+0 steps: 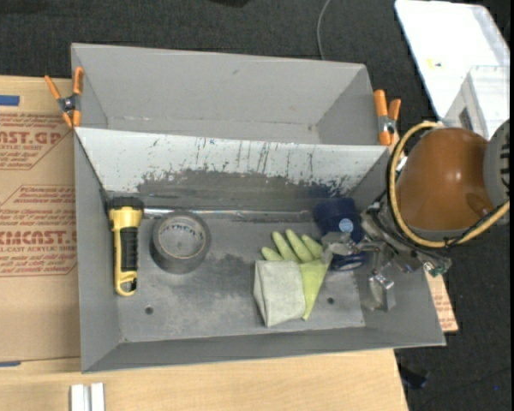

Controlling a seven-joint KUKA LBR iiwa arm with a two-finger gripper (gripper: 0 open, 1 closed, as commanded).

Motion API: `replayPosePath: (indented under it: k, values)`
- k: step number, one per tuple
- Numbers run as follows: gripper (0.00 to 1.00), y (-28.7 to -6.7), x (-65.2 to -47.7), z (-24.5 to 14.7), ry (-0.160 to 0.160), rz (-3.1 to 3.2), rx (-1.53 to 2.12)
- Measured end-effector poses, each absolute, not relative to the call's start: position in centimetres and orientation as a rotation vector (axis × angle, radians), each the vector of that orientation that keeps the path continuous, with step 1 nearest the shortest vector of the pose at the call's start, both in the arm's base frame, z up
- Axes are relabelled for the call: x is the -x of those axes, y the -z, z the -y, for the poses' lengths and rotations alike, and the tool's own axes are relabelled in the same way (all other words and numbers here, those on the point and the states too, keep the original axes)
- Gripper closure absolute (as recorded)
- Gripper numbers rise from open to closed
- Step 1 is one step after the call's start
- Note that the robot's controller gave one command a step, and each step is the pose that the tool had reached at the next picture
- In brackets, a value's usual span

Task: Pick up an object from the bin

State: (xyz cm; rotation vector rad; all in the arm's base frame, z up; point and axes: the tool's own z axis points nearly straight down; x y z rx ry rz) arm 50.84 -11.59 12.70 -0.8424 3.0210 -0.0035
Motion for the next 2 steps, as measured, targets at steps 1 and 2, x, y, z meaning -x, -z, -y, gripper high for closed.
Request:
replayPosePath:
  k: [1,2]
  values:
    - [0.0,-9.9,-53.7,12.2,0.001,-2.971,1.005]
    - [0.0,-8.7,-55.5,11.0,0.003,-2.919,1.144]
